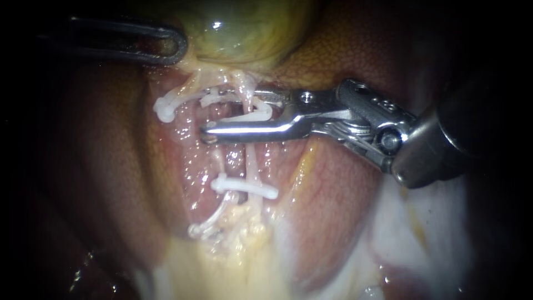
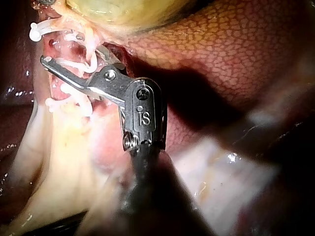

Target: Clipping second clip right tube

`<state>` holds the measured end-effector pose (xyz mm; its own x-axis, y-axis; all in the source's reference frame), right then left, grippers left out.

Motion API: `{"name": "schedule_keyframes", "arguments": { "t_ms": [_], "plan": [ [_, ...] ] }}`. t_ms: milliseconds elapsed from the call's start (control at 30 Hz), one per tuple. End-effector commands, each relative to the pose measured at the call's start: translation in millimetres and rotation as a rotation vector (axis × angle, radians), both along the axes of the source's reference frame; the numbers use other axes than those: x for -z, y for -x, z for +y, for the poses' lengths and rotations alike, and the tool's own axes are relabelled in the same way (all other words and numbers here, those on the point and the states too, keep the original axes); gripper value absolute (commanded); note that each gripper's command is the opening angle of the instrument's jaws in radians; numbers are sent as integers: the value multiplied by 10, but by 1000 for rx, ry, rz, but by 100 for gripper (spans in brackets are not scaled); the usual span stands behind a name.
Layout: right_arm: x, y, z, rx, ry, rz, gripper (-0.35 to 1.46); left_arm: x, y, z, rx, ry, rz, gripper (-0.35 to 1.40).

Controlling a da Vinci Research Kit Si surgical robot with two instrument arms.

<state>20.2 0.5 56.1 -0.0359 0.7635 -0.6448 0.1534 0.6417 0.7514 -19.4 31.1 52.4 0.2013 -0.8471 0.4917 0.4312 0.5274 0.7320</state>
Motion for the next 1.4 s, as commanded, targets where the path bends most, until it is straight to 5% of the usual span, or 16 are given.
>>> {"name": "schedule_keyframes", "arguments": {
  "t_ms": [33, 300, 900, 1400],
  "plan": [
    [0, 0, 0, 0, 0, 0, 42, 0, 0, 0, 0, 0, 0, -35],
    [4, -1, -11, 32, -13, 21, 42, 0, 0, 0, 0, 0, 0, -35],
    [15, -5, -59, 191, -66, 111, 39, 0, -2, 0, -1, 0, -1, -35],
    [14, -5, -59, 199, -66, 120, 20, 0, -2, 0, -1, 0, -1, -35]
  ]
}}
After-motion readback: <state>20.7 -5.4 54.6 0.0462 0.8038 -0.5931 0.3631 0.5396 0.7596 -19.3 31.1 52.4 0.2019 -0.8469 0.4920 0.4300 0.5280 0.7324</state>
